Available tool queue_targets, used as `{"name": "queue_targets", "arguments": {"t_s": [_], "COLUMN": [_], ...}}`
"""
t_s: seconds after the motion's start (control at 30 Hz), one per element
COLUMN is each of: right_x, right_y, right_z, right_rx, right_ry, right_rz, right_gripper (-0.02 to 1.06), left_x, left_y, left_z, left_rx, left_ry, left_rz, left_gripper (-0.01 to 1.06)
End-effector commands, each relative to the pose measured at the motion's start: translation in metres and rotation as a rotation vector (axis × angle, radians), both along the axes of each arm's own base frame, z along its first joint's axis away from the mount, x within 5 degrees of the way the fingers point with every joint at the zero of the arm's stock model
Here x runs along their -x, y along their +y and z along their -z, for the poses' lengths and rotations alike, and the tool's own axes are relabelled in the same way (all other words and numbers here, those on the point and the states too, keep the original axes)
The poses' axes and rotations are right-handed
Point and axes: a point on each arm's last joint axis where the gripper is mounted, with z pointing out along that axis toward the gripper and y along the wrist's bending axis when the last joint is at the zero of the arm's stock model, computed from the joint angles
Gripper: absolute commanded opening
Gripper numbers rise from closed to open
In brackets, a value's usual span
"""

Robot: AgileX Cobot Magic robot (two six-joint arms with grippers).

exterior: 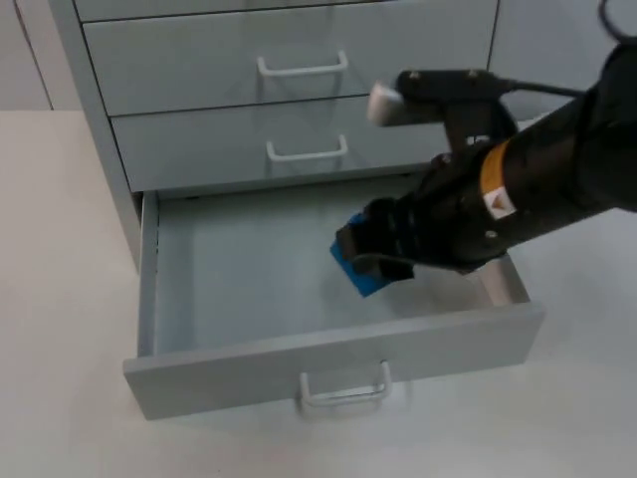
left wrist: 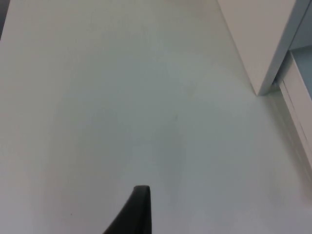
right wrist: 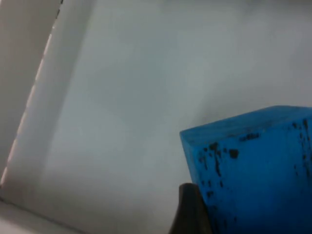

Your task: Open the drawer with the left hand, place the block into the drawer with the right hand, then close the drawer with the left hand.

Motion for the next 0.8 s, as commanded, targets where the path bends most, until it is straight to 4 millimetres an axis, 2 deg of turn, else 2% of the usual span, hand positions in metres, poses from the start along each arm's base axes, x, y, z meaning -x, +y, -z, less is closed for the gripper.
{"name": "queue_targets", "arguments": {"t_s": [0.0,0.17,0.23,0.27,0.3,0.33,0.43,0.47,0.53,0.77], "right_x": [-0.010,-0.025,-0.029,-0.030,-0.031,-0.031,-0.030,-0.030,-0.030,-0.031], "right_y": [0.008,0.020,0.023,0.023,0.023,0.023,0.023,0.023,0.023,0.025], "right_z": [0.005,0.015,0.019,0.021,0.024,0.024,0.032,0.032,0.033,0.021], "right_rx": [-0.005,0.004,0.009,0.013,0.019,0.019,0.036,0.036,0.035,-0.002], "right_ry": [-0.009,-0.008,0.002,0.006,0.011,0.011,0.028,0.028,0.029,0.000], "right_rz": [-0.007,0.000,0.013,0.017,0.018,0.018,0.020,0.020,0.018,0.010], "right_gripper": [0.00,0.01,0.07,0.12,0.23,0.23,0.46,0.46,0.55,0.57], "left_x": [0.000,0.000,0.000,0.000,0.000,0.000,0.000,0.000,0.000,0.000], "left_y": [0.000,0.000,0.000,0.000,0.000,0.000,0.000,0.000,0.000,0.000], "left_z": [-0.001,-0.001,-0.001,-0.001,-0.001,-0.001,-0.001,-0.001,-0.001,-0.001], "left_rx": [0.003,0.003,0.003,0.003,0.003,0.003,0.003,0.003,0.003,0.003], "left_ry": [-0.011,-0.011,-0.011,-0.011,-0.011,-0.011,-0.011,-0.011,-0.011,-0.011], "left_rz": [-0.006,-0.006,-0.006,-0.006,-0.006,-0.006,-0.006,-0.006,-0.006,-0.006], "left_gripper": [1.05,1.05,1.05,1.05,1.05,1.05,1.05,1.05,1.05,1.05]}}
